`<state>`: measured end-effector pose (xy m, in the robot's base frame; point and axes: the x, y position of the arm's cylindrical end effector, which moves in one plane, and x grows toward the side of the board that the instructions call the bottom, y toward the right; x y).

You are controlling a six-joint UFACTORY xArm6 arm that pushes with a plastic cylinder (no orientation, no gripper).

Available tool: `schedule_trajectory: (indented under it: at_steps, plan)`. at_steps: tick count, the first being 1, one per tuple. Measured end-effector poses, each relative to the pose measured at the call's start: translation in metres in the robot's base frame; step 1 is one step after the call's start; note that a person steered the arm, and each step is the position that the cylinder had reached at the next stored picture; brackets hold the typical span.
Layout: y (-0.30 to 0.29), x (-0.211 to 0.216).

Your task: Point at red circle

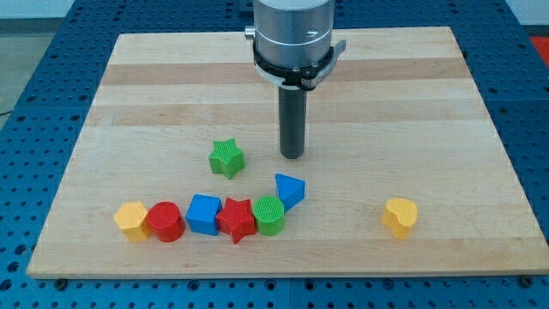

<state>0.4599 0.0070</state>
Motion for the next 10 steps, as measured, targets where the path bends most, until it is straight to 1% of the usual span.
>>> schedule_trajectory:
  at_steps: [1,2,3,4,5,6,7,8,9,10]
  plan:
    - [0.0,0.0]
    - [-0.001,-0.024]
    - [-0.028,-0.09]
    - [-0.113,-0.11]
    - [-0.226,-0.092]
    - [-0.311,-0.042]
    - [-0.311,-0.014]
    - [-0.301,0.046]
    - [-0.274,0.099]
    - [-0.233,0.156]
